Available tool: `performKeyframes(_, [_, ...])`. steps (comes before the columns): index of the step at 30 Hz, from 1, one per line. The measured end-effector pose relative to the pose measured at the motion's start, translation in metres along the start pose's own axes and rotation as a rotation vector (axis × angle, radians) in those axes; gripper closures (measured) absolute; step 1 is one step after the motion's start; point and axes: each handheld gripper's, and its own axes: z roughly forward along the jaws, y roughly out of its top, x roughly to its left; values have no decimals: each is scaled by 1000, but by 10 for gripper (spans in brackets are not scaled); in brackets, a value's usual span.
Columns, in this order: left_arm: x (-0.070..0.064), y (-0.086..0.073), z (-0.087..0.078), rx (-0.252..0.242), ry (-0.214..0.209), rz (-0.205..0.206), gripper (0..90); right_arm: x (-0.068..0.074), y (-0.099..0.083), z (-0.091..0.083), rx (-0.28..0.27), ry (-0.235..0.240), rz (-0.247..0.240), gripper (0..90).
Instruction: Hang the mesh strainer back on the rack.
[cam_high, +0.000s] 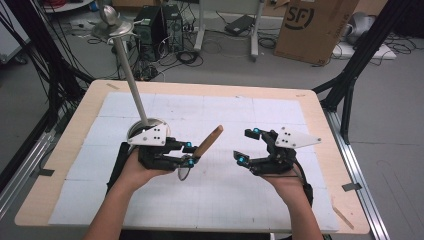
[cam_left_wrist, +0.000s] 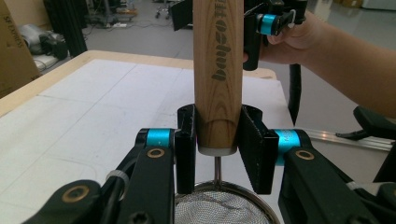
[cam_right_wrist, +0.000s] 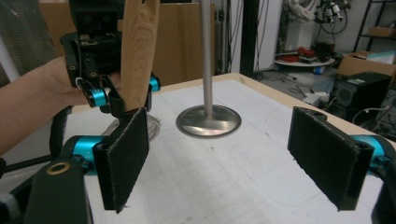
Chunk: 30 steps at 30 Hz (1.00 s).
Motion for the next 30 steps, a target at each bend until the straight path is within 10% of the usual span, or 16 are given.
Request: performKeyframes(30, [-8,2,17,-4,-53,15,687,25,18,33,-19,198,-19,507])
